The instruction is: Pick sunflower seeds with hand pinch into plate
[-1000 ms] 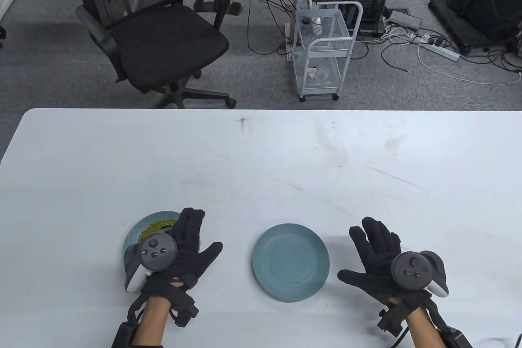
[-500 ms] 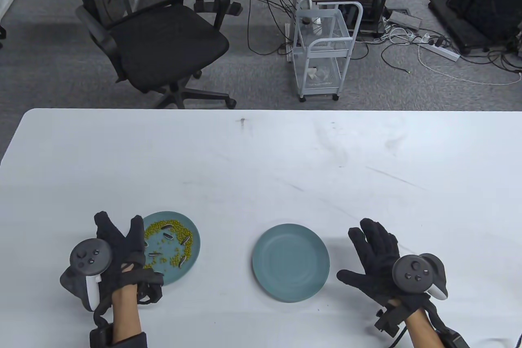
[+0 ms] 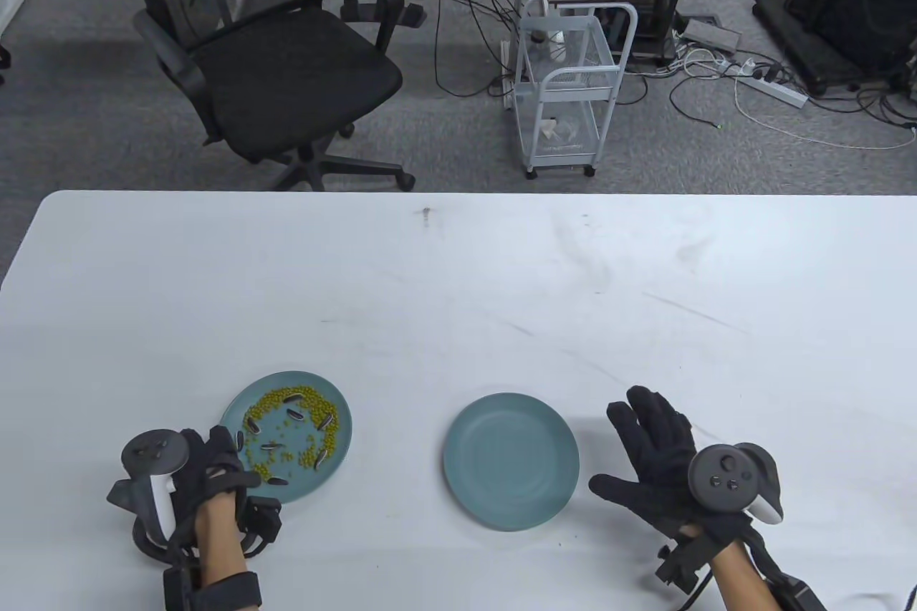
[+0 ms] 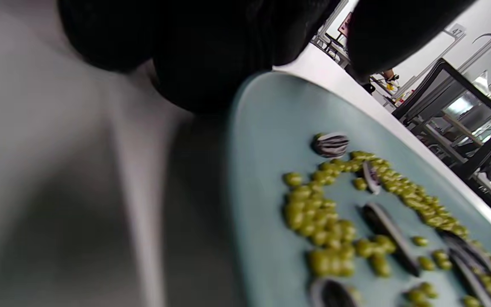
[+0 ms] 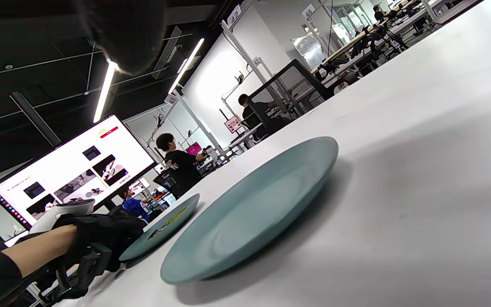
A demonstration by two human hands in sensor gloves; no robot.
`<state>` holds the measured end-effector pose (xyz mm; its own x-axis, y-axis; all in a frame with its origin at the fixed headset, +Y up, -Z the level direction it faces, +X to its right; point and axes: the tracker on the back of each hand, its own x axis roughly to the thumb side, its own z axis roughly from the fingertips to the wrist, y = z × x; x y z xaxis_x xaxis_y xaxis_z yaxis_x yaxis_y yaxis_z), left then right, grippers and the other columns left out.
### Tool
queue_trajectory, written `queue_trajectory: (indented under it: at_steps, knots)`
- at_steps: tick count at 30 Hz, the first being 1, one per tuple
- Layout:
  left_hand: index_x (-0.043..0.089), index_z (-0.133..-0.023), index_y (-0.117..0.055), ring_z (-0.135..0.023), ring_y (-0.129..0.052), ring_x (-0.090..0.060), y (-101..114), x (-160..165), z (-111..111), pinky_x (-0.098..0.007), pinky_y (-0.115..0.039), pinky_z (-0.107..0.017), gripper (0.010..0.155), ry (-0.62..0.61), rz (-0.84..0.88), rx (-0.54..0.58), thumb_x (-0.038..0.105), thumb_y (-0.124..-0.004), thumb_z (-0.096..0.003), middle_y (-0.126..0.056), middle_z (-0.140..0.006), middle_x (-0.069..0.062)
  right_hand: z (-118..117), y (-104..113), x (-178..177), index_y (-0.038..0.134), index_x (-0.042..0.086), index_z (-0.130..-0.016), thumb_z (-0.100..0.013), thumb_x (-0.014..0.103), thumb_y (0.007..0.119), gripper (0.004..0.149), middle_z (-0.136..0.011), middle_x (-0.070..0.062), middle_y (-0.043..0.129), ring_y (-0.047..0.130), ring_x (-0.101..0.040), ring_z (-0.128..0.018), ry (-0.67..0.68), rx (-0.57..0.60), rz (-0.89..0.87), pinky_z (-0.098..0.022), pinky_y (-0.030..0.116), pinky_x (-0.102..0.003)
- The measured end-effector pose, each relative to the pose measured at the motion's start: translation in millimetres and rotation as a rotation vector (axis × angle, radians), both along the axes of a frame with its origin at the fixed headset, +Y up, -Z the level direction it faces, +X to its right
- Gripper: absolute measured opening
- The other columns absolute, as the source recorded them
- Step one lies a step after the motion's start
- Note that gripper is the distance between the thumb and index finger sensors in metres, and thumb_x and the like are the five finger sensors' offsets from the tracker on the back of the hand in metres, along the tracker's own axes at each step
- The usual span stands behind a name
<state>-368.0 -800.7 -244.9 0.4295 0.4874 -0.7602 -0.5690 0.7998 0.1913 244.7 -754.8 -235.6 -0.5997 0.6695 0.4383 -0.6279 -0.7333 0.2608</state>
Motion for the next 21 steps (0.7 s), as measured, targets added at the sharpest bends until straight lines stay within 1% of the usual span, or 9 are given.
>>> queue_trajectory:
  at_steps: [3, 6, 9, 13, 15, 17, 19, 21]
  knots:
    - [0.027, -0.095, -0.069, -0.048, -0.087, -0.019, -2.8, 4.0, -2.9, -0.045, -0.072, -0.043, 0.045, -0.033, -0.062, -0.031, 0.045, -0.077, -0.0544, -0.085, -0.076, 0.001, 0.3, -0.3, -1.2, 0.027, -0.001, -0.113, -0.058, 0.05, 0.081, 0.092, -0.111, -0.033, 0.001, 0.002, -0.062, -0.096, 0.001, 0.001, 0.007, -0.058, 0.007, -0.079]
    - [0.025, -0.092, -0.07, -0.046, -0.086, -0.02, -3.8, 6.2, -5.1, -0.046, -0.071, -0.043, 0.043, -0.06, -0.076, -0.03, 0.042, -0.077, -0.0537, -0.085, -0.072, 0.002, 0.2, 0.0, -0.9, 0.027, -0.001, -0.112, -0.058, 0.05, 0.081, 0.092, -0.111, -0.034, 0.001, 0.002, -0.062, -0.096, -0.001, 0.007, -0.007, -0.058, 0.007, -0.079]
    - [0.019, -0.091, -0.065, -0.046, -0.086, -0.021, -3.7, 8.2, -5.7, -0.048, -0.07, -0.043, 0.044, -0.067, -0.072, -0.025, 0.04, -0.074, -0.0536, -0.084, -0.071, 0.001, 0.1, -0.2, -0.8, 0.027, -0.001, -0.112, -0.059, 0.05, 0.081, 0.092, -0.111, -0.034, 0.002, 0.002, -0.062, -0.096, -0.003, 0.011, -0.009, -0.058, 0.008, -0.079]
    - [0.016, -0.091, -0.06, -0.045, -0.088, -0.019, -3.5, 9.9, -5.4, -0.046, -0.073, -0.04, 0.045, -0.056, -0.077, -0.024, 0.041, -0.069, -0.0541, -0.082, -0.072, 0.003, -0.2, -1.2, -1.4, 0.027, -0.002, -0.112, -0.059, 0.049, 0.08, 0.09, -0.111, -0.034, 0.002, 0.003, -0.062, -0.096, -0.004, 0.005, -0.004, -0.058, 0.009, -0.079]
    - [0.015, -0.091, -0.057, -0.045, -0.094, -0.015, -2.1, 9.8, -4.9, -0.045, -0.078, -0.038, 0.046, -0.042, -0.076, -0.008, 0.042, -0.066, -0.0543, -0.081, -0.076, 0.007, -0.2, -1.3, -1.3, 0.027, -0.002, -0.112, -0.06, 0.049, 0.079, 0.09, -0.111, -0.034, 0.002, 0.003, -0.062, -0.096, -0.008, 0.002, -0.008, -0.059, 0.009, -0.079]
    - [0.015, -0.091, -0.055, -0.043, -0.101, -0.013, -0.4, 9.4, -4.0, -0.042, -0.082, -0.036, 0.046, -0.024, -0.07, 0.013, 0.042, -0.065, -0.0547, -0.084, -0.078, 0.007, 0.0, -1.0, -1.1, 0.027, -0.002, -0.112, -0.06, 0.049, 0.078, 0.089, -0.11, -0.034, 0.002, 0.003, -0.062, -0.096, -0.015, 0.003, -0.014, -0.059, 0.009, -0.079]
    - [0.014, -0.091, -0.051, -0.037, -0.106, -0.01, -1.8, 8.2, -3.2, -0.039, -0.087, -0.033, 0.047, -0.007, -0.029, 0.051, 0.041, -0.063, -0.0547, -0.09, -0.073, 0.01, -0.1, -0.9, -0.6, 0.027, -0.002, -0.112, -0.06, 0.049, 0.078, 0.089, -0.11, -0.034, 0.002, 0.003, -0.062, -0.096, -0.02, 0.003, -0.019, -0.059, 0.009, -0.079]
    - [0.015, -0.092, -0.046, -0.035, -0.107, -0.01, -4.8, 7.5, -2.4, -0.037, -0.087, -0.031, 0.048, 0.013, 0.017, 0.079, 0.04, -0.064, -0.0551, -0.092, -0.073, 0.01, -0.1, -0.9, -0.4, 0.027, -0.002, -0.112, -0.061, 0.049, 0.077, 0.088, -0.11, -0.034, 0.002, 0.003, -0.062, -0.096, -0.024, 0.001, -0.025, -0.059, 0.009, -0.079]
